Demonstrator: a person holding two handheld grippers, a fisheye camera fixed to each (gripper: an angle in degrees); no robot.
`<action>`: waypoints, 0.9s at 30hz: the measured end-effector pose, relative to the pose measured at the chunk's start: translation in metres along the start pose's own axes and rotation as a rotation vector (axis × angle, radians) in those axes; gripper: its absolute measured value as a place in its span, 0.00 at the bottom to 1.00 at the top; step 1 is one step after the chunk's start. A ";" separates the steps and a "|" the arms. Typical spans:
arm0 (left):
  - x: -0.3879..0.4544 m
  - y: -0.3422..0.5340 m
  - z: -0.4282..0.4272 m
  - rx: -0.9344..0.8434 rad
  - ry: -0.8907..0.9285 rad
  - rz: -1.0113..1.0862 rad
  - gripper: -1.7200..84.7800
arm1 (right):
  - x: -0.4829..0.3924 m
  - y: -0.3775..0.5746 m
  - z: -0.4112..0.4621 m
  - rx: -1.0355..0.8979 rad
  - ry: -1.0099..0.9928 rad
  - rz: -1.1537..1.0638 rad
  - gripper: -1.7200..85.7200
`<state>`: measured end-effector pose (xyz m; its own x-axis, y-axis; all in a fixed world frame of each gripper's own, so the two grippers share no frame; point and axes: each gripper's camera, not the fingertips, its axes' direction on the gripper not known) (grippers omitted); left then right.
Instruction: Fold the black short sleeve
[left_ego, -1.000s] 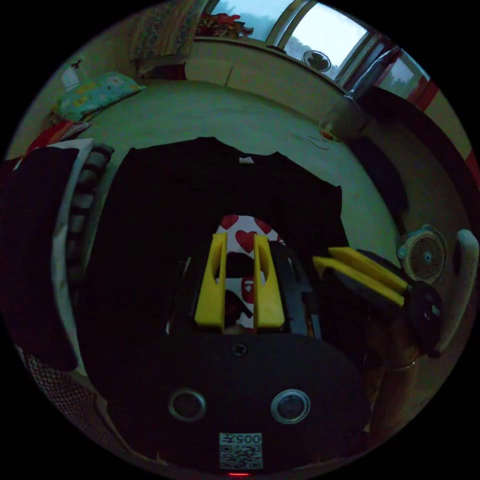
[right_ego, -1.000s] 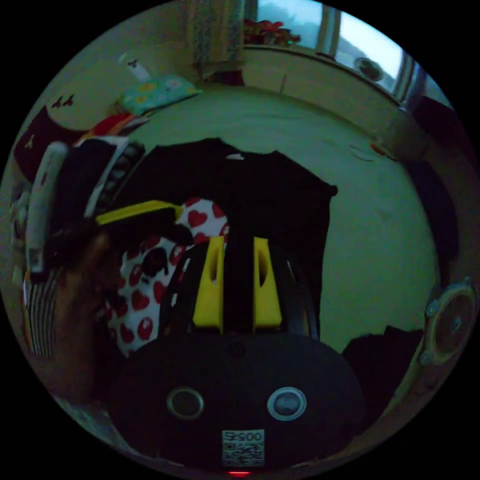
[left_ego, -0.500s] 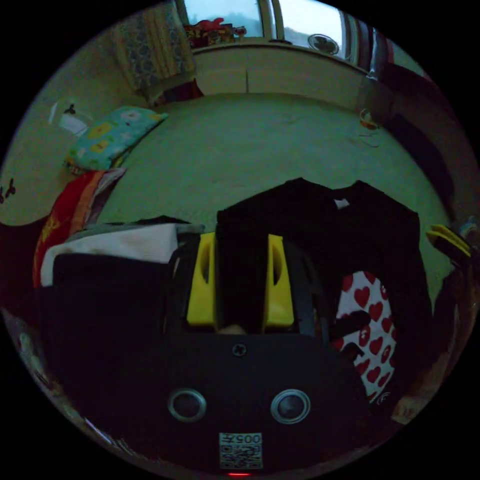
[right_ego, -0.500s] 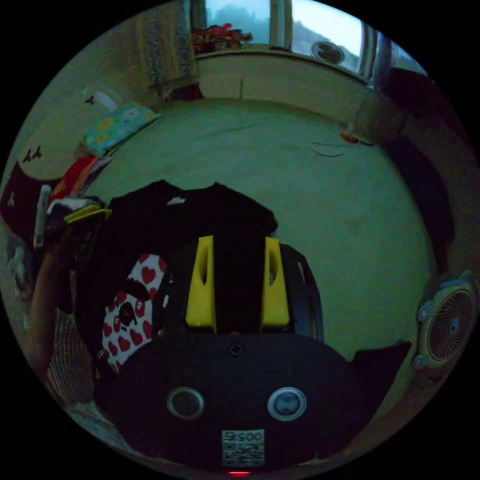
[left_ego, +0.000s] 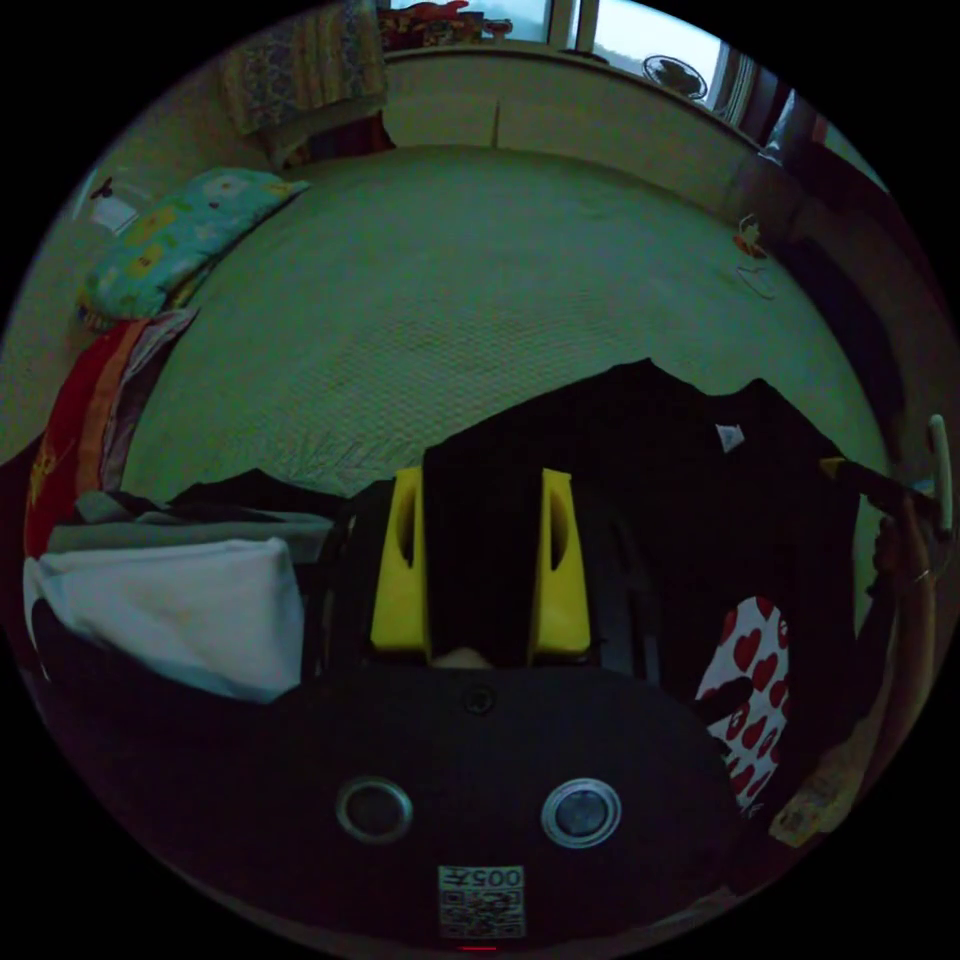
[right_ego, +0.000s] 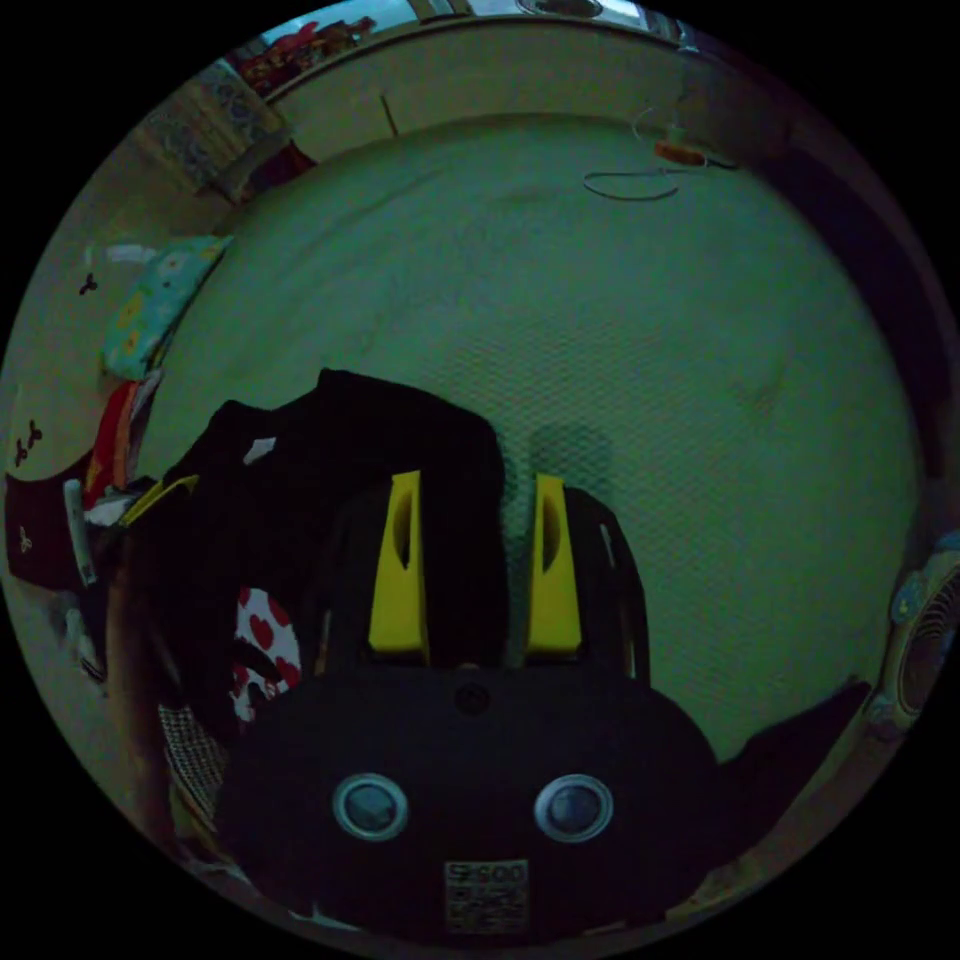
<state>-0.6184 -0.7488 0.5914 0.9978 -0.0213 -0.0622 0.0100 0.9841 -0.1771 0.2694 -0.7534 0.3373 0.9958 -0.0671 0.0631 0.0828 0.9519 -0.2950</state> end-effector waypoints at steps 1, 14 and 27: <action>-0.004 0.001 -0.004 -0.001 -0.006 0.008 0.19 | -0.001 0.002 -0.002 0.001 0.036 -0.007 0.15; -0.029 0.002 -0.103 0.112 -0.034 0.122 0.05 | 0.028 0.026 -0.129 0.215 0.125 -0.021 0.01; -0.064 0.064 -0.173 0.246 -0.032 0.017 0.06 | 0.038 0.121 -0.206 0.379 0.177 0.013 0.01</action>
<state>-0.6925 -0.7152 0.4137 0.9995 -0.0022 -0.0316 0.0044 0.9976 0.0688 0.3260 -0.7029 0.1076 0.9910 -0.0731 -0.1126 0.0822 0.9935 0.0791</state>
